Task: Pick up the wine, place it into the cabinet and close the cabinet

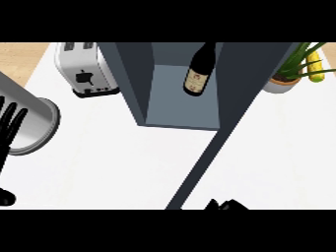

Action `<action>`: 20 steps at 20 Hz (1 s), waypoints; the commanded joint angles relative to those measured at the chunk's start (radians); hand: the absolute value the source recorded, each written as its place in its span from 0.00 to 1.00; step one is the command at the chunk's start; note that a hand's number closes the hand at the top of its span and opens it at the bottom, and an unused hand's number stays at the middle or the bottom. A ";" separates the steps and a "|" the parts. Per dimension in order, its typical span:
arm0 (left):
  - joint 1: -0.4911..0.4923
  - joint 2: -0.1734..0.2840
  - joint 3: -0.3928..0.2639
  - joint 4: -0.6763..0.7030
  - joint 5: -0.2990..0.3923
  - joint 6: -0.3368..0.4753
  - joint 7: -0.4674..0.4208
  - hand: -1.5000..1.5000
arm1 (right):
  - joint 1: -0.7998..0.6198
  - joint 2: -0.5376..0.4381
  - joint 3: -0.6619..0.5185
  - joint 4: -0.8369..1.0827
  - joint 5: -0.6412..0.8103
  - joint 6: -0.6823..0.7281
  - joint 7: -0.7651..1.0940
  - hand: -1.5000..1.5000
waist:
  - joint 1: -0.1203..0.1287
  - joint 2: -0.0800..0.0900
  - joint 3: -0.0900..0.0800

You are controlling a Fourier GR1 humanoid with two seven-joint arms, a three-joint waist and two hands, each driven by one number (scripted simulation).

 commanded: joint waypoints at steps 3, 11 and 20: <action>0.038 0.034 0.038 0.019 0.027 -0.062 0.015 0.00 | -0.355 0.258 0.039 0.261 0.018 -0.146 0.145 1.00 | -0.010 -0.005 0.004; 0.025 -0.010 0.064 0.047 0.000 -0.050 0.010 0.00 | -0.707 0.265 -0.119 0.614 -0.189 -0.234 0.076 1.00 | -0.033 -0.002 0.007; 0.001 0.003 0.121 0.042 0.004 -0.059 0.059 0.00 | -0.631 0.267 -0.248 0.815 -0.291 -0.121 -0.113 1.00 | -0.051 -0.002 0.008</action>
